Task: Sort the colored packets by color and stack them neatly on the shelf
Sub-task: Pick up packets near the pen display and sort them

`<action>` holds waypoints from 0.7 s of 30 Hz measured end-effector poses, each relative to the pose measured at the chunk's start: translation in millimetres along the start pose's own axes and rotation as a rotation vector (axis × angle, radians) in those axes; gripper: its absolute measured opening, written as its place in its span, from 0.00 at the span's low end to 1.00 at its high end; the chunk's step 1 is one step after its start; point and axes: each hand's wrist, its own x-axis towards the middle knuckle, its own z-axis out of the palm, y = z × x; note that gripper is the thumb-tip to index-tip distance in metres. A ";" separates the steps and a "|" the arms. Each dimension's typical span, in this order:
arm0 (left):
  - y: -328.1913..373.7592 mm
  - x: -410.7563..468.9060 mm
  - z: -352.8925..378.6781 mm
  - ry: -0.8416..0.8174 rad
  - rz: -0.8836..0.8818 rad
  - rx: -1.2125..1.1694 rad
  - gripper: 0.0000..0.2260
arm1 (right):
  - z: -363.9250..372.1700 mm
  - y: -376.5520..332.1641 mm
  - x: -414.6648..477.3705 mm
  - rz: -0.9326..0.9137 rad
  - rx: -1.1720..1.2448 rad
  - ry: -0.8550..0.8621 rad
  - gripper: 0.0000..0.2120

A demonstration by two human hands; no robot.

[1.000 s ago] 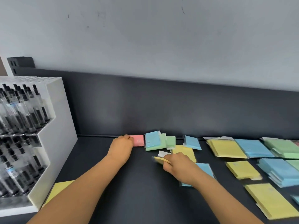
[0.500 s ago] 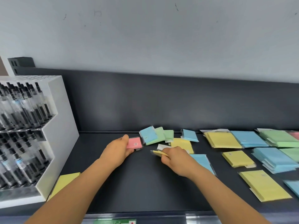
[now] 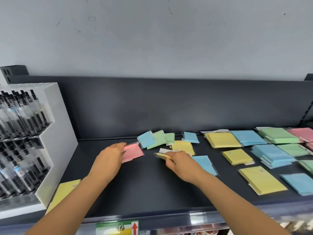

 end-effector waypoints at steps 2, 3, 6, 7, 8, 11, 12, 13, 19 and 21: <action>10.8 -1.1 -3.3 0.033 0.021 -0.020 0.14 | -4.8 3.6 -6.7 -0.016 0.065 0.050 0.10; 16.9 -1.4 -3.7 0.043 0.031 -0.030 0.14 | -8.5 5.8 -10.4 -0.022 0.098 0.083 0.14; 39.6 -2.3 -4.3 0.039 0.045 -0.085 0.14 | -23.1 16.1 -19.6 -0.030 0.170 0.227 0.16; 49.4 -2.9 -4.2 0.032 0.052 -0.100 0.13 | -29.1 21.3 -23.9 -0.032 0.201 0.277 0.15; 59.5 -3.5 -3.6 0.024 0.062 -0.098 0.13 | -35.1 26.0 -28.3 -0.038 0.229 0.317 0.15; 97.1 -6.3 -1.8 0.028 0.100 -0.080 0.11 | -55.0 44.3 -47.3 -0.066 0.248 0.381 0.18; 112.8 -7.3 -0.8 0.029 0.106 -0.087 0.12 | -62.5 53.1 -55.9 -0.077 0.241 0.400 0.19; 127.9 -8.0 0.4 0.033 0.116 -0.100 0.12 | -69.5 62.0 -65.3 -0.095 0.228 0.418 0.20; 222.1 -18.9 23.0 0.016 0.143 -0.174 0.12 | -110.4 142.9 -127.8 -0.065 0.239 0.488 0.19; 250.7 -24.6 31.8 0.011 0.178 -0.173 0.12 | -123.9 168.9 -146.5 -0.061 0.244 0.502 0.20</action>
